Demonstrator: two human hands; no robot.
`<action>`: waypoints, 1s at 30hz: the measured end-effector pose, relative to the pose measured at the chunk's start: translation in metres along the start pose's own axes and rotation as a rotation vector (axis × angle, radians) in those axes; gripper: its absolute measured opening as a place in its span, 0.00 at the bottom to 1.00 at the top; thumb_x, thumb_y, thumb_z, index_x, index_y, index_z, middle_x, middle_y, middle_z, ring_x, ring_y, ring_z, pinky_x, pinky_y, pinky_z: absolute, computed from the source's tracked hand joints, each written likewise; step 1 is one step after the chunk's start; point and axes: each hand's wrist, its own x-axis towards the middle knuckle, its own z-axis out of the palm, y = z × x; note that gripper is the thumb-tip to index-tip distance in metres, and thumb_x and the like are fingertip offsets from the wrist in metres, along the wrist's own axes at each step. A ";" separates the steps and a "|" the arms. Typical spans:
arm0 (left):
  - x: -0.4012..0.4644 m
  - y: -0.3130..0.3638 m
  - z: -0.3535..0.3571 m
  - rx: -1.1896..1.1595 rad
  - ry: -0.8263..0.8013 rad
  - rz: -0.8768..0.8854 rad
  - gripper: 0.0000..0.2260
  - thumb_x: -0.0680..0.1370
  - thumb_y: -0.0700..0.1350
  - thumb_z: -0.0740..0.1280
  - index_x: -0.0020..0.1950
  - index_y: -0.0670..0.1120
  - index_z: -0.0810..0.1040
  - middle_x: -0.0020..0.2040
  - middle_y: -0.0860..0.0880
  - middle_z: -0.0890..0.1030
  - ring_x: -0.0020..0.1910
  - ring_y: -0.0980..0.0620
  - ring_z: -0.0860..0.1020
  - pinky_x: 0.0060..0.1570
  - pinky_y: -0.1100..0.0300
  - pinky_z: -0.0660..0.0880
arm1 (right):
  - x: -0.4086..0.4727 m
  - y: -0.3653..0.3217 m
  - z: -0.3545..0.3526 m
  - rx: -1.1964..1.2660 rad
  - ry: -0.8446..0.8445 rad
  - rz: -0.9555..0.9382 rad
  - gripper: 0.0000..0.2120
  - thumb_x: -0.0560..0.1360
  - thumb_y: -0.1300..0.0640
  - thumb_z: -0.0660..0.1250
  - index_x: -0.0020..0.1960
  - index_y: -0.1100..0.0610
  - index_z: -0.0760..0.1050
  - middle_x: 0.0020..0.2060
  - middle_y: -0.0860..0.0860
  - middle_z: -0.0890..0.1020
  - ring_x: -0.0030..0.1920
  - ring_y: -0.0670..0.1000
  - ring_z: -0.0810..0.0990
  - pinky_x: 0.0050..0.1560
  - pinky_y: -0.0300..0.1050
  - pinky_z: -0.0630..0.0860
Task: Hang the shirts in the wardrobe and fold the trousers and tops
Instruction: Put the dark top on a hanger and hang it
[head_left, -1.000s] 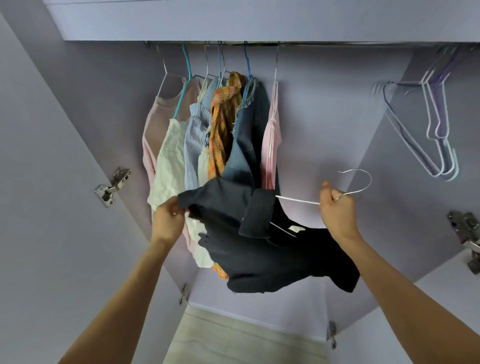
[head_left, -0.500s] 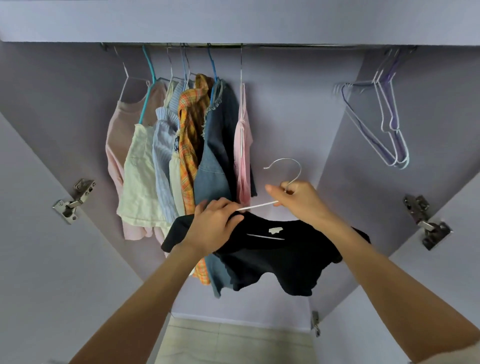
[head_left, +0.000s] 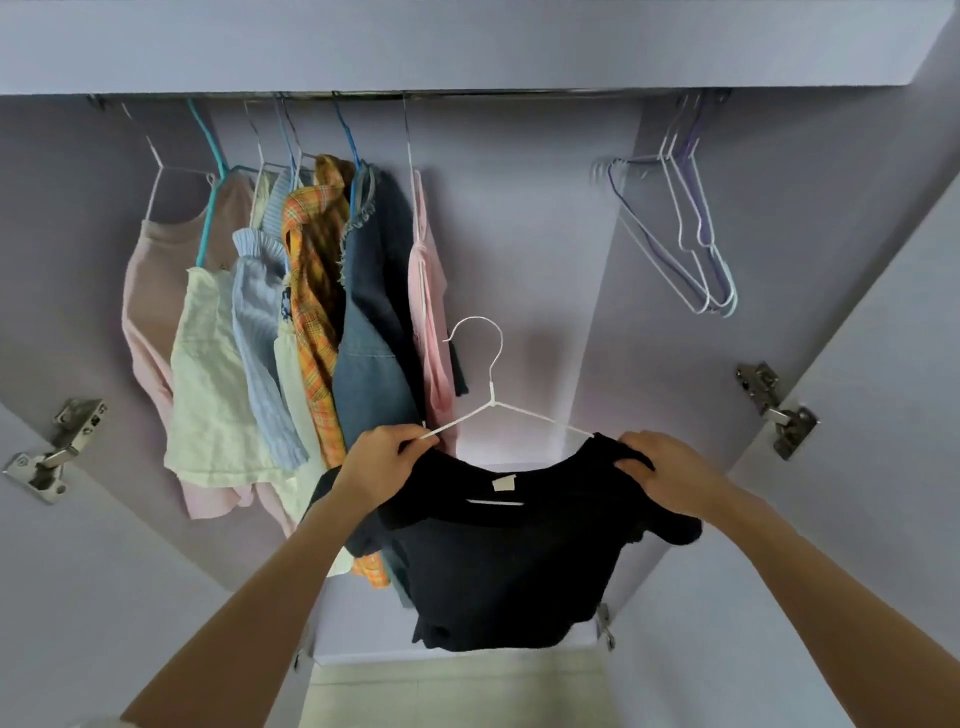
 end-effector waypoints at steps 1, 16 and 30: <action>0.004 0.000 0.005 0.003 -0.057 -0.024 0.08 0.78 0.44 0.65 0.54 0.48 0.82 0.50 0.52 0.83 0.50 0.52 0.79 0.48 0.65 0.70 | -0.004 0.000 -0.004 0.002 0.010 0.016 0.07 0.79 0.58 0.59 0.49 0.58 0.74 0.39 0.51 0.76 0.42 0.52 0.74 0.42 0.43 0.68; 0.090 0.081 -0.018 0.135 0.542 0.014 0.09 0.76 0.40 0.62 0.54 0.37 0.74 0.50 0.35 0.74 0.51 0.35 0.72 0.45 0.43 0.71 | -0.029 -0.007 -0.014 0.044 0.459 0.548 0.11 0.81 0.58 0.54 0.50 0.64 0.71 0.39 0.54 0.74 0.40 0.57 0.74 0.36 0.44 0.62; 0.132 0.050 -0.047 0.053 0.362 -0.094 0.23 0.81 0.40 0.53 0.75 0.44 0.52 0.53 0.32 0.76 0.51 0.32 0.74 0.42 0.48 0.65 | 0.115 -0.116 -0.023 0.228 0.829 0.213 0.13 0.80 0.64 0.52 0.55 0.67 0.73 0.48 0.61 0.76 0.50 0.57 0.73 0.50 0.43 0.67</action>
